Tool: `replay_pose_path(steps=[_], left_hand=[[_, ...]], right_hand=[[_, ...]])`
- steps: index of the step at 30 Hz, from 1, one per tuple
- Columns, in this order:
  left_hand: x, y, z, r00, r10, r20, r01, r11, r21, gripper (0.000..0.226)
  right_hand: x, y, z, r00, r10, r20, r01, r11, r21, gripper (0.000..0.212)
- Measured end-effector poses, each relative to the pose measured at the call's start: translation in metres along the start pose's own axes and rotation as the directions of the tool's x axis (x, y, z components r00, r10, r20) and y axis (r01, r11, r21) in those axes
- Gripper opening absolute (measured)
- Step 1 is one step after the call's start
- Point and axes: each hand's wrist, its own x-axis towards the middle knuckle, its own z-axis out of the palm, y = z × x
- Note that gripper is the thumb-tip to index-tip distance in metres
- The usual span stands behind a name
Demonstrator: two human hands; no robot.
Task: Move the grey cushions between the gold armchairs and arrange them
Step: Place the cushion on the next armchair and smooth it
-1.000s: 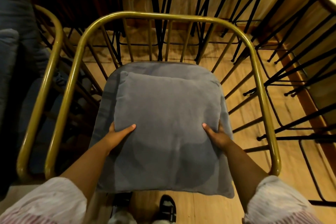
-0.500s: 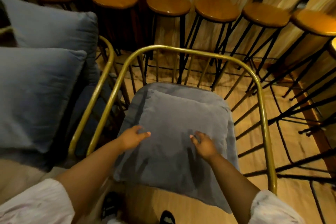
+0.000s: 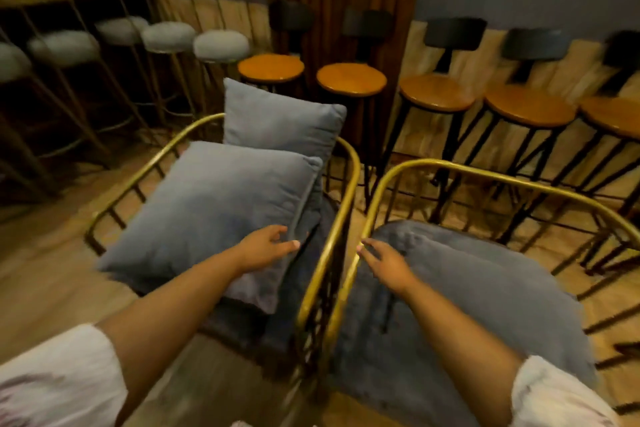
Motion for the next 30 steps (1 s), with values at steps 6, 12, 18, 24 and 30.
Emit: replay_pose_path(steps=[6, 12, 18, 24, 30], left_hand=[[0.003, -0.102, -0.116, 0.988, -0.11, -0.109, 0.109, 0.994, -0.016, 0.063], [0.035, -0.158, -0.181, 0.959, -0.229, -0.165, 0.208, 0.969, -0.134, 0.068], [0.099, -0.191, -0.213, 0.941, -0.293, -0.17, 0.252, 0.941, -0.227, 0.068], [0.175, -0.215, -0.232, 0.928, -0.339, -0.155, 0.294, 0.921, -0.254, 0.062], [0.235, -0.244, -0.234, 0.911, -0.385, -0.149, 0.326, 0.892, -0.314, 0.077]], right_hand=[[0.055, -0.08, 0.096, 0.995, 0.102, -0.016, -0.096, 0.973, 0.211, 0.046], [0.102, -0.123, 0.143, 0.985, 0.17, 0.029, -0.172, 0.951, 0.257, 0.057], [0.188, -0.141, 0.148, 0.959, 0.284, -0.013, -0.257, 0.883, 0.392, 0.105], [0.26, -0.145, 0.161, 0.865, 0.501, -0.003, -0.453, 0.784, 0.424, 0.15], [0.283, -0.11, 0.18, 0.834, 0.55, -0.046, -0.485, 0.771, 0.412, 0.144]])
